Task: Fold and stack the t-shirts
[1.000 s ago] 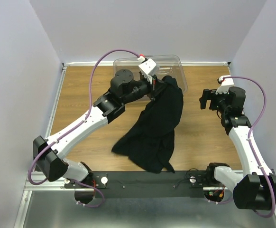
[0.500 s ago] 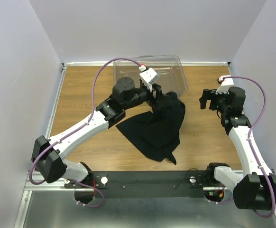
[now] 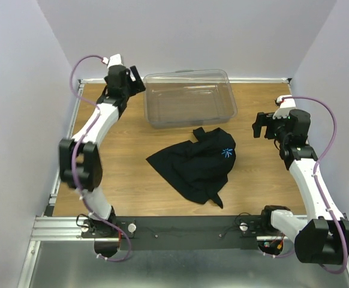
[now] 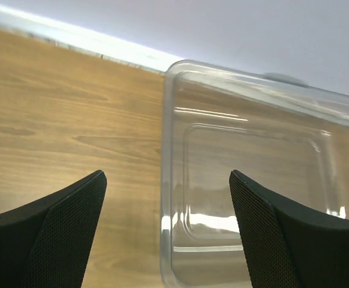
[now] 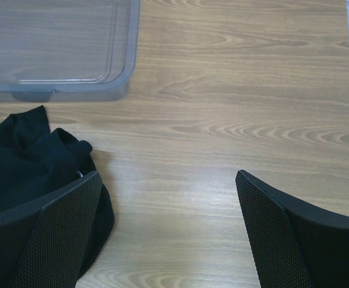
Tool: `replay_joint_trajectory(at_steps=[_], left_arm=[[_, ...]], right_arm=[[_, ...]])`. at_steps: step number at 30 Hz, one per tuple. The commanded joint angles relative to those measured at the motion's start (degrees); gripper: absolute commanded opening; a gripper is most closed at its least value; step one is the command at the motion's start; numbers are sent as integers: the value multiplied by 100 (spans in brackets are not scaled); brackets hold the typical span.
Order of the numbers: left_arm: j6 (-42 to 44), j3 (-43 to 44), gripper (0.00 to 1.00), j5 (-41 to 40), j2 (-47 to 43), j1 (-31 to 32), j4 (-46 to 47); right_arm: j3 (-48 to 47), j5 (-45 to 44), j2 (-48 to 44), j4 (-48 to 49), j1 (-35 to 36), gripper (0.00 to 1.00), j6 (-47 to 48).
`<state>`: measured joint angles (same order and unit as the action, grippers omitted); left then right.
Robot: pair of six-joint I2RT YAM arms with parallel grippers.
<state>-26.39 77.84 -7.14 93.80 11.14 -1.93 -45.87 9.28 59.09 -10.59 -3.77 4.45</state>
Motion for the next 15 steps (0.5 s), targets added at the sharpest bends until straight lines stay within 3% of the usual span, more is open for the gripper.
replay_joint_trajectory(at_steps=[1, 5, 11, 14, 15], left_arm=[[-587, 1108, 90, 133, 1399, -59, -1159], [-323, 1916, 86, 388, 2194, -68, -1449], [-138, 2454, 80, 353, 3064, -59, -1933], [-42, 2622, 62, 432, 3320, -33, -2039], [-50, 2622, 49, 441, 3338, -33, -2056]], right_arm=[[-63, 127, 32, 13, -27, 100, -84], [-63, 153, 32, 13, -27, 100, -102], [-80, 171, 15, 13, -27, 100, -102], [-72, 162, -3, 13, -27, 100, -111], [-72, 162, -11, 13, -27, 100, -111]])
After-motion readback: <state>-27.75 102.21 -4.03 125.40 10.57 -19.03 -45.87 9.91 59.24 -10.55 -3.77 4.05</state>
